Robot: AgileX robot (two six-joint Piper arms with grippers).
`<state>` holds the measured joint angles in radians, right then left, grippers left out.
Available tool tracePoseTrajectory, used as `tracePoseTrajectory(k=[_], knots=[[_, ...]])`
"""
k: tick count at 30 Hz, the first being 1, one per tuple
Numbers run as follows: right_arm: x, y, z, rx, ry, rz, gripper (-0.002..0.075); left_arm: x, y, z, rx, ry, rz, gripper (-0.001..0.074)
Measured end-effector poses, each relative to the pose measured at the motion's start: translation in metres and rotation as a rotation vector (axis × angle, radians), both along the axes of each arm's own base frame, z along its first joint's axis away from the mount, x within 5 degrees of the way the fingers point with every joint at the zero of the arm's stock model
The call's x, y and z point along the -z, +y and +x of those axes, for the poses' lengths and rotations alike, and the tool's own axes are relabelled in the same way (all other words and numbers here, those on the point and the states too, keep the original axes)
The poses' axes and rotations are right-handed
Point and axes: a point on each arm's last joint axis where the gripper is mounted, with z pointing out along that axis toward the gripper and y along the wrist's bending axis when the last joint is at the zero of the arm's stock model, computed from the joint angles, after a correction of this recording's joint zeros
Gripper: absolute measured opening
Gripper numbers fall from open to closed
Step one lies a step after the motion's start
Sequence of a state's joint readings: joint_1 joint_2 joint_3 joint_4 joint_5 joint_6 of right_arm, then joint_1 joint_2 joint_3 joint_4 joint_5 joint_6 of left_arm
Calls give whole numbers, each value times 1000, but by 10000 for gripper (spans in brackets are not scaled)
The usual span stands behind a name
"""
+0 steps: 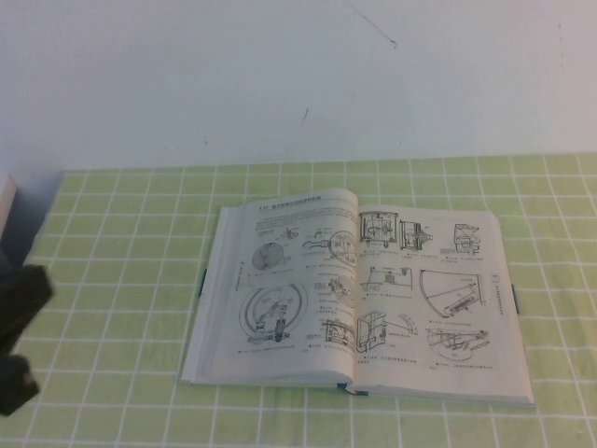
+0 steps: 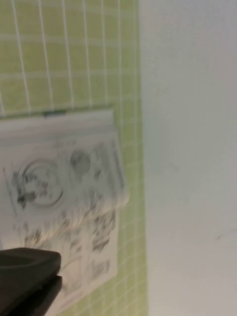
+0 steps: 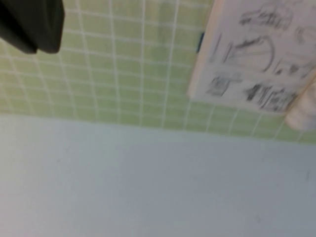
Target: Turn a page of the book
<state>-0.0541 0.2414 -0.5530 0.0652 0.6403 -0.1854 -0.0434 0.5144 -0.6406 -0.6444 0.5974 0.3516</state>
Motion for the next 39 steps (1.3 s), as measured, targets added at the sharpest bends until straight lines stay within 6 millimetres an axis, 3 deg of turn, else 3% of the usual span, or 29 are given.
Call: tracePoseTrajectory(k=[5, 10, 17, 21, 26, 30, 35, 39], knots=[[8, 12, 24, -162, 201, 5, -3, -1, -20, 44, 229, 94, -19, -4], [23, 19, 47, -297, 392, -10, -3, 6, -21, 79, 240, 146, 2, -4], [30, 25, 67, -365, 455, 54, -3, 31, -19, 128, 165, 181, -11, -4], [32, 28, 75, -374, 468, 126, 6, 52, -33, 152, 207, 242, -35, -4], [35, 31, 90, -370, 472, 217, 147, 71, -72, 175, 333, 310, -9, -4], [44, 31, 108, -378, 498, 222, 288, 84, -96, 187, 322, 314, 29, -4], [61, 35, 133, -443, 553, 259, 332, 100, -117, 194, 290, 336, 47, -4], [76, 35, 163, -453, 622, 287, 337, 114, -128, 199, 284, 363, 70, -4]])
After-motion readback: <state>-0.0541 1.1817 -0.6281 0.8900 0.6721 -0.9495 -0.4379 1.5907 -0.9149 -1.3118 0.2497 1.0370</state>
